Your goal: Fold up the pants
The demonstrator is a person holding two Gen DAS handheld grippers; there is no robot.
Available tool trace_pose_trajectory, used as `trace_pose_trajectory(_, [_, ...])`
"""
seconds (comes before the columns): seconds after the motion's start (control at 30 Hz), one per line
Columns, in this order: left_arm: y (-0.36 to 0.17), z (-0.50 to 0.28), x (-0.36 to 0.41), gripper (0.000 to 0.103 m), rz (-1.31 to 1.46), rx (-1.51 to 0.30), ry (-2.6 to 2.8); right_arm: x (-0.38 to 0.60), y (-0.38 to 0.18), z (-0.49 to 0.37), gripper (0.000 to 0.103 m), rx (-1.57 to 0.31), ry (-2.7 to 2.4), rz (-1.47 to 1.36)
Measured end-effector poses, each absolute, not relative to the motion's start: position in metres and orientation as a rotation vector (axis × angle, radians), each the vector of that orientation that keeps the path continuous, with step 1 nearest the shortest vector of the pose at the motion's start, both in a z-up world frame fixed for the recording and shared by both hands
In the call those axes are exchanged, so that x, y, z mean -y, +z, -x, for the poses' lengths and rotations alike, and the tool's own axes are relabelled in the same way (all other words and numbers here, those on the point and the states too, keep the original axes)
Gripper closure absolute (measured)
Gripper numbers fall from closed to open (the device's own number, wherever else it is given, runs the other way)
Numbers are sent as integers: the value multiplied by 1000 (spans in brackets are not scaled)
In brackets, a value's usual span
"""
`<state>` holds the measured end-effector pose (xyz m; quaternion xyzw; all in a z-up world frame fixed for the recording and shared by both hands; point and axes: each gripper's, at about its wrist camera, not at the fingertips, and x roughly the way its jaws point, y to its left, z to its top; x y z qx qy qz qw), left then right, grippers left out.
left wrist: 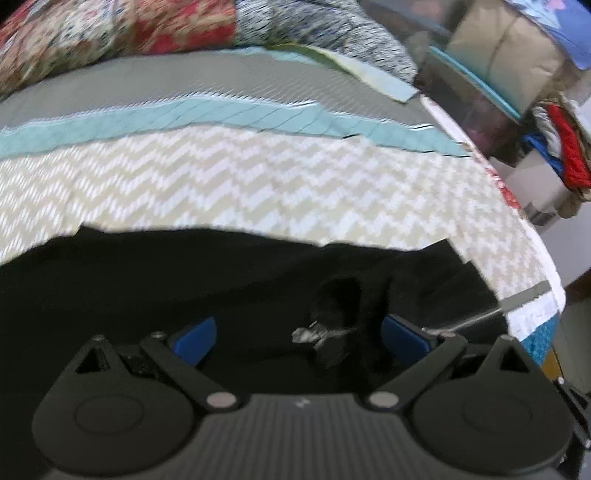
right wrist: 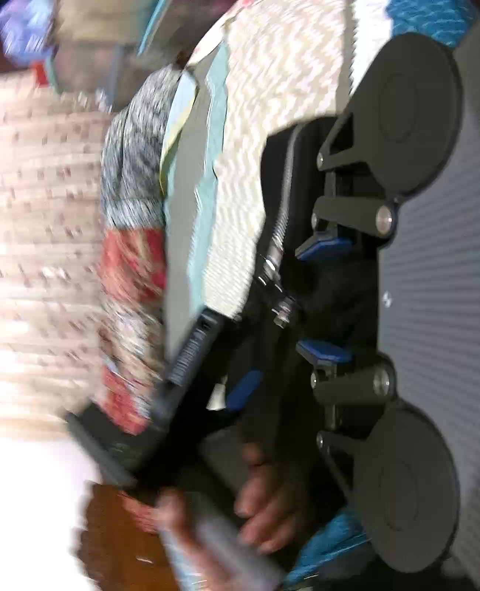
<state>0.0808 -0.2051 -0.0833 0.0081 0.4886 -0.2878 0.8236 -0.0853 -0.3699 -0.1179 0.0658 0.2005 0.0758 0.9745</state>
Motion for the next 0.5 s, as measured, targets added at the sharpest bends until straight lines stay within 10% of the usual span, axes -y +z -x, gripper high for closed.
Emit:
trace_pose_trajectory(0.17, [-82,-93,240,5,-31,-1077,-697,391,-134,87,53,-437,5,-200])
trace_pose_trajectory(0.27, [-97,-96,269,41,-123,-1138,-685,405,-143,83,53,-443,-64,-308])
trace_pose_trajectory(0.33, [-98,-87,277,89,-193,-1062,-688,416,-142,82,53,-437,-129,-392])
trace_pose_trajectory(0.5, [-61,-39,256,92,-205,-763,-614,443,-136,81,58,-337,-209,-572])
